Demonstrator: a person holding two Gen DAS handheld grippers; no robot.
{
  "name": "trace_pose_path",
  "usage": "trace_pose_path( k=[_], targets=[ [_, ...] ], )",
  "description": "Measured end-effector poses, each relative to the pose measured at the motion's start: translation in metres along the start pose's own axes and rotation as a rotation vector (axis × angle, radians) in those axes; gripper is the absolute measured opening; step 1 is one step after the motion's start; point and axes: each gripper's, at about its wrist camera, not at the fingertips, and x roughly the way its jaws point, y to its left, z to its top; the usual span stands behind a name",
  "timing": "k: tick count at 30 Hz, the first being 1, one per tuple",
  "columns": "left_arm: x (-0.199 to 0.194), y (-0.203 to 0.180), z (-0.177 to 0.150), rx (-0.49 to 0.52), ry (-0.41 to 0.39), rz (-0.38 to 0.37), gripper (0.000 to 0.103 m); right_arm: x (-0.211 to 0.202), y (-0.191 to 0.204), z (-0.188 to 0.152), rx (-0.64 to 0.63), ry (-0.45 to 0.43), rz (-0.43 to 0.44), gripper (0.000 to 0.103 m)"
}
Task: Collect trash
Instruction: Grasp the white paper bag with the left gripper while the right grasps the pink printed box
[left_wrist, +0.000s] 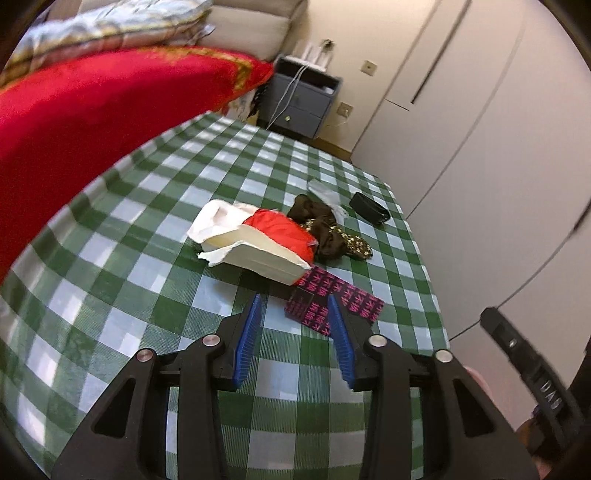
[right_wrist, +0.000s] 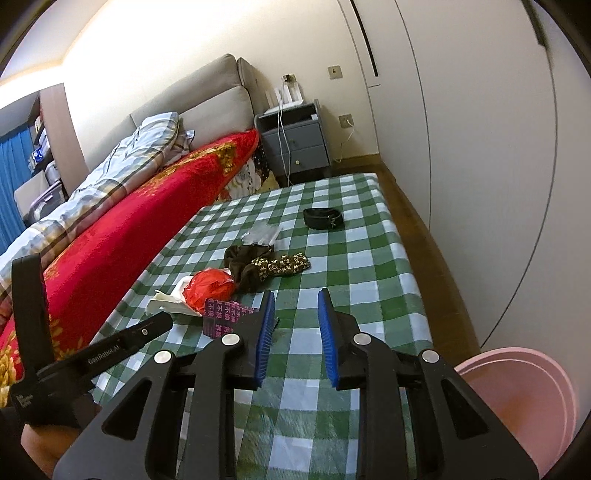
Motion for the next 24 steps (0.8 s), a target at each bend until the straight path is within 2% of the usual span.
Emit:
trace_pose_path(
  k=[2, 7, 9, 16, 24],
  targets=[
    [0.005, 0.004, 0.002, -0.032, 0.009, -0.014, 0.051, 0.007, 0.001, 0.000, 0.003, 0.005, 0.005, 0.025],
    [0.012, 0.011, 0.009, -0.081, -0.002, -0.021, 0.059, 0.030, 0.008, -0.002, -0.005, 0.044, 0.046, 0.026],
    [0.015, 0.014, 0.013, -0.096, -0.005, -0.020, 0.059, 0.039, 0.012, -0.004, -0.015, 0.064, 0.064, 0.026],
    [0.033, 0.034, 0.021, -0.197, 0.021, -0.044, 0.060, 0.069, 0.024, -0.015, -0.040, 0.151, 0.120, 0.040],
    [0.041, 0.038, 0.027, -0.250, 0.019, -0.086, 0.061, 0.088, 0.033, -0.024, -0.063, 0.211, 0.151, 0.041]
  ],
)
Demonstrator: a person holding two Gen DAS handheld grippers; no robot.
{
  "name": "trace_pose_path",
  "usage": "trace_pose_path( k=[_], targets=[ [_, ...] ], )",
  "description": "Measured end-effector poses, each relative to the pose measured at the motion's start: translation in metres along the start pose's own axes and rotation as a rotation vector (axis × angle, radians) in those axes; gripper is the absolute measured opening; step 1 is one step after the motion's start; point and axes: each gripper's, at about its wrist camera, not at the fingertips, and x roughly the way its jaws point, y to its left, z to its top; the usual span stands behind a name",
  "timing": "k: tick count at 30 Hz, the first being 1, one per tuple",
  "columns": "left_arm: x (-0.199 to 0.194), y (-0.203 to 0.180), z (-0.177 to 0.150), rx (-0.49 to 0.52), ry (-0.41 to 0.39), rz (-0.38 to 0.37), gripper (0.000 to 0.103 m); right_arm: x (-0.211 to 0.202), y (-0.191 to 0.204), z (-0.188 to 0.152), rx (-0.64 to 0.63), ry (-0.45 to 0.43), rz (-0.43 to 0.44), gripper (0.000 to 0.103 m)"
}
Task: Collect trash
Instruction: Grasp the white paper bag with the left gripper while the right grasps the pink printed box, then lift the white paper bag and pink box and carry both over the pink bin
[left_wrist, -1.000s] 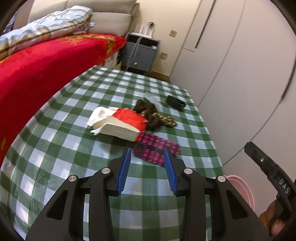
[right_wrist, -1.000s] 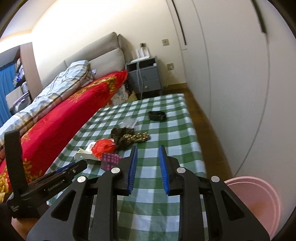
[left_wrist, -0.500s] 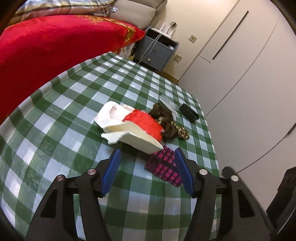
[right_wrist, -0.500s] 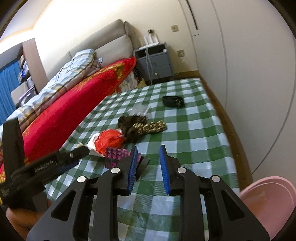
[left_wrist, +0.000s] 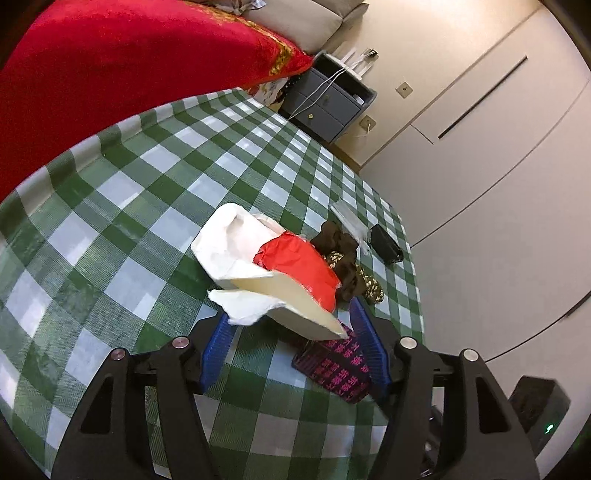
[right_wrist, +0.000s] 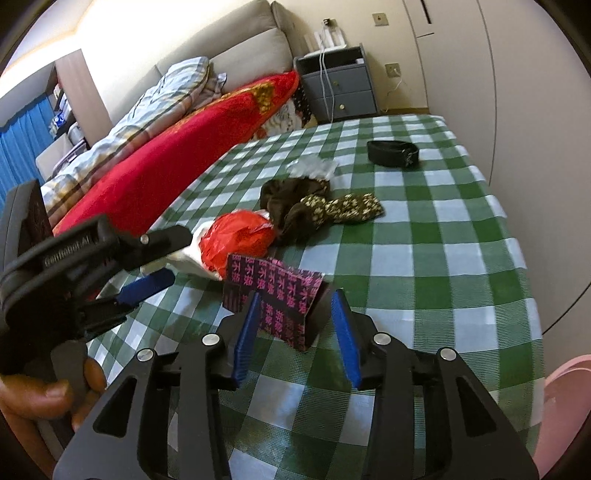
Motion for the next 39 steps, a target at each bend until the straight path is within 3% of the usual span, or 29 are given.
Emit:
trace_pose_path(
  k=[5, 9, 13, 18, 24, 29, 39],
  targets=[
    [0.000, 0.001, 0.003, -0.018, -0.001, 0.000, 0.061, 0.004, 0.004, -0.001, -0.018, 0.021, 0.002, 0.040],
    [0.001, 0.003, 0.003, 0.003, -0.003, 0.075, 0.057, 0.005, 0.007, -0.002, -0.033, 0.029, 0.010, 0.024],
    [-0.006, 0.010, 0.008, -0.023, -0.028, 0.101, 0.041, 0.003, 0.012, -0.004, -0.061, 0.034, 0.013, 0.010],
    [-0.011, 0.010, 0.009, 0.000, -0.038, 0.125, 0.015, -0.003, 0.018, -0.002, -0.090, 0.020, 0.004, 0.005],
    [-0.016, 0.006, 0.008, 0.061, -0.046, 0.161, 0.002, -0.018, 0.023, 0.001, -0.111, -0.011, -0.011, 0.001],
    [-0.033, -0.009, 0.004, 0.167, -0.077, 0.174, 0.002, -0.039, 0.022, 0.000, -0.112, -0.035, -0.038, 0.001],
    [-0.081, -0.022, -0.010, 0.252, -0.124, 0.150, 0.002, -0.102, 0.023, -0.007, -0.101, -0.107, -0.079, 0.001]
  ],
)
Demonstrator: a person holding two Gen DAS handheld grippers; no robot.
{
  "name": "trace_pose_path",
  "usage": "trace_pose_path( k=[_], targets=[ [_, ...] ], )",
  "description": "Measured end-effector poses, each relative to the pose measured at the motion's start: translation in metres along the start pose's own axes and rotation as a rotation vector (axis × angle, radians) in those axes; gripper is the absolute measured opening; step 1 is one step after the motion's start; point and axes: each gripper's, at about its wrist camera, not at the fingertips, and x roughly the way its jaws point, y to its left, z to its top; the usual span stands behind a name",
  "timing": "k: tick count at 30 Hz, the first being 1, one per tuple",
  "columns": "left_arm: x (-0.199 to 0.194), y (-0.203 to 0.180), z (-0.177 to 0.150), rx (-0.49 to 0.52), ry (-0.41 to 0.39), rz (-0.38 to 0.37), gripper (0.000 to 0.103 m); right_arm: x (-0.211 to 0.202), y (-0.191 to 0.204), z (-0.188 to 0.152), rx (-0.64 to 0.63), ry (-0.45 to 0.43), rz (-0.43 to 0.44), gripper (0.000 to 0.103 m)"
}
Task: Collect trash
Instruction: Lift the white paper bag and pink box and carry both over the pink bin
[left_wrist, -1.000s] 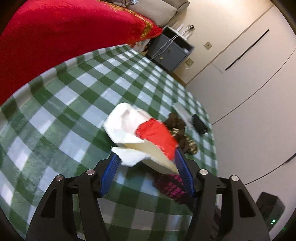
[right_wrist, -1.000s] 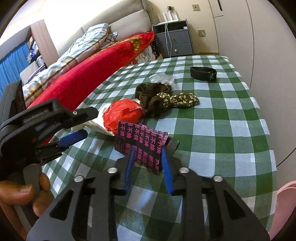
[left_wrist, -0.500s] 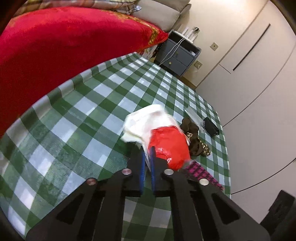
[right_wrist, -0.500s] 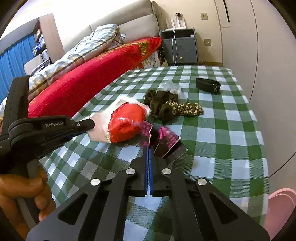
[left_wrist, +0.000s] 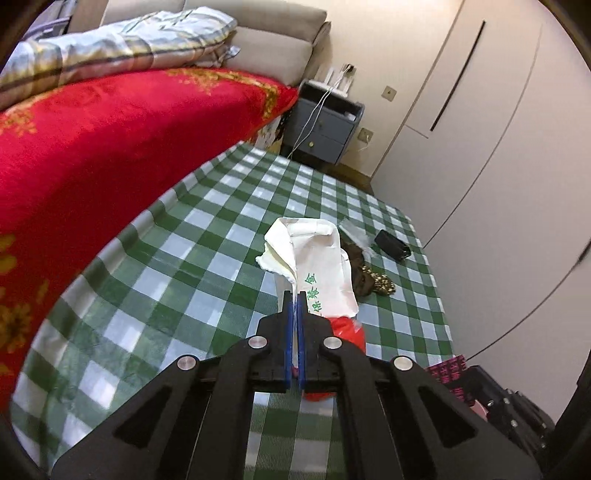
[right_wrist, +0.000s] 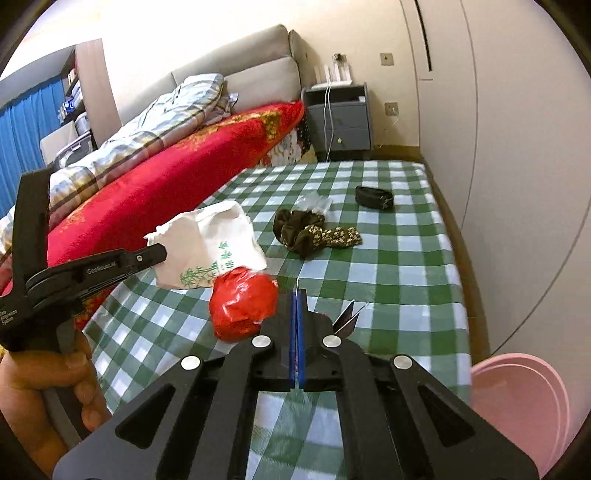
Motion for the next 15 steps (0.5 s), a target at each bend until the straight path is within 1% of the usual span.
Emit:
trace_pose_path(
  k=[5, 9, 15],
  targets=[
    [-0.029, -0.010, -0.003, 0.071, -0.046, 0.010, 0.002, -0.026, 0.004, -0.005, -0.006, -0.023, -0.015, 0.001],
    [-0.045, -0.012, -0.004, 0.108, -0.079, 0.007, 0.002, -0.046, 0.003, -0.007, -0.010, -0.044, -0.030, 0.001],
    [-0.058, -0.011, -0.009, 0.132, -0.078, -0.002, 0.002, -0.075, 0.003, -0.008, -0.020, -0.080, -0.049, 0.001]
  ],
)
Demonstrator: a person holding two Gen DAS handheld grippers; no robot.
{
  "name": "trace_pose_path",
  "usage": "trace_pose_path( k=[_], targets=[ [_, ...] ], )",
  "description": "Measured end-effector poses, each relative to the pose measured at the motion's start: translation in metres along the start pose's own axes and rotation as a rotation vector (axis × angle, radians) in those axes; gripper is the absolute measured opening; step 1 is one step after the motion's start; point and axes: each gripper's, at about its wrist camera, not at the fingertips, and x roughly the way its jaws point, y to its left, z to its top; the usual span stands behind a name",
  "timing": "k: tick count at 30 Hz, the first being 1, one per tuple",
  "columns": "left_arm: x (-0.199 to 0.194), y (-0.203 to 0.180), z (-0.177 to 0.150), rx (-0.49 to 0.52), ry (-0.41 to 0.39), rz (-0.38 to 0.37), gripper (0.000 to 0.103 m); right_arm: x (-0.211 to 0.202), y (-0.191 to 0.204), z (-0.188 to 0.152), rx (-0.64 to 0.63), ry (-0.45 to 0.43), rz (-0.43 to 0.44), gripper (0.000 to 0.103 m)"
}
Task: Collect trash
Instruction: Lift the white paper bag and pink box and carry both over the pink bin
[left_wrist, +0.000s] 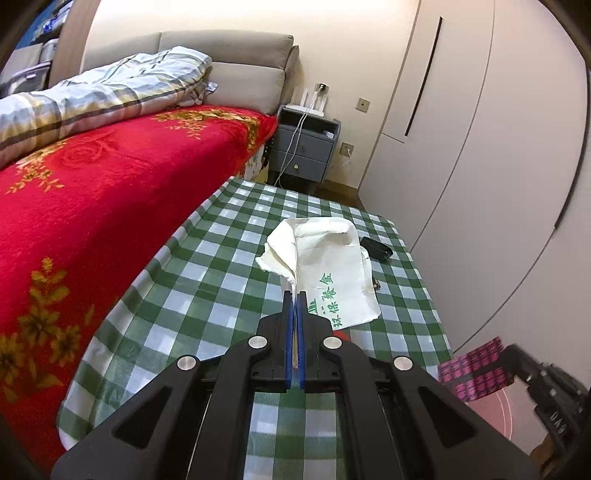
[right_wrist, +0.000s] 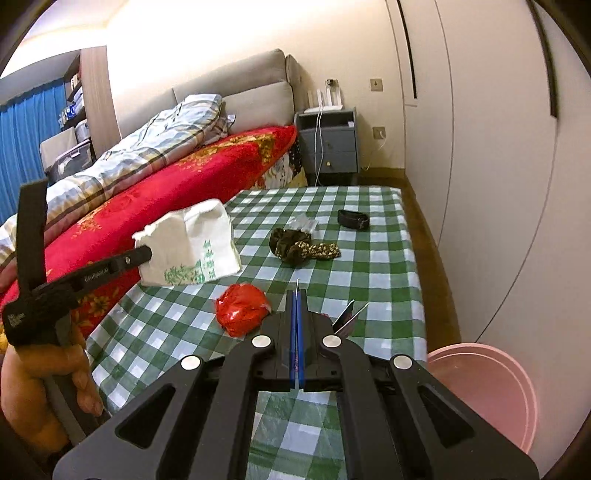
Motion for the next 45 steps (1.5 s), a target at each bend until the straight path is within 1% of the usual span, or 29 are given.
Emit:
trace_pose_path(
  k=[11, 26, 32, 45],
  targets=[
    [-0.015, -0.015, -0.018, 0.059, 0.018, -0.033, 0.002, -0.027, 0.006, 0.003, -0.031, -0.057, -0.039, 0.001],
    [-0.020, -0.036, -0.028, 0.103, 0.026, -0.085, 0.002, -0.057, -0.010, 0.004, -0.036, -0.063, -0.110, 0.001],
    [-0.021, -0.046, -0.030, 0.122, 0.025, -0.107, 0.002, -0.068, -0.018, 0.006, -0.061, -0.065, -0.137, 0.001],
    [-0.012, -0.073, -0.040, 0.169, 0.045, -0.152, 0.002, -0.094, -0.038, 0.008, -0.084, -0.084, -0.177, 0.001]
  ],
)
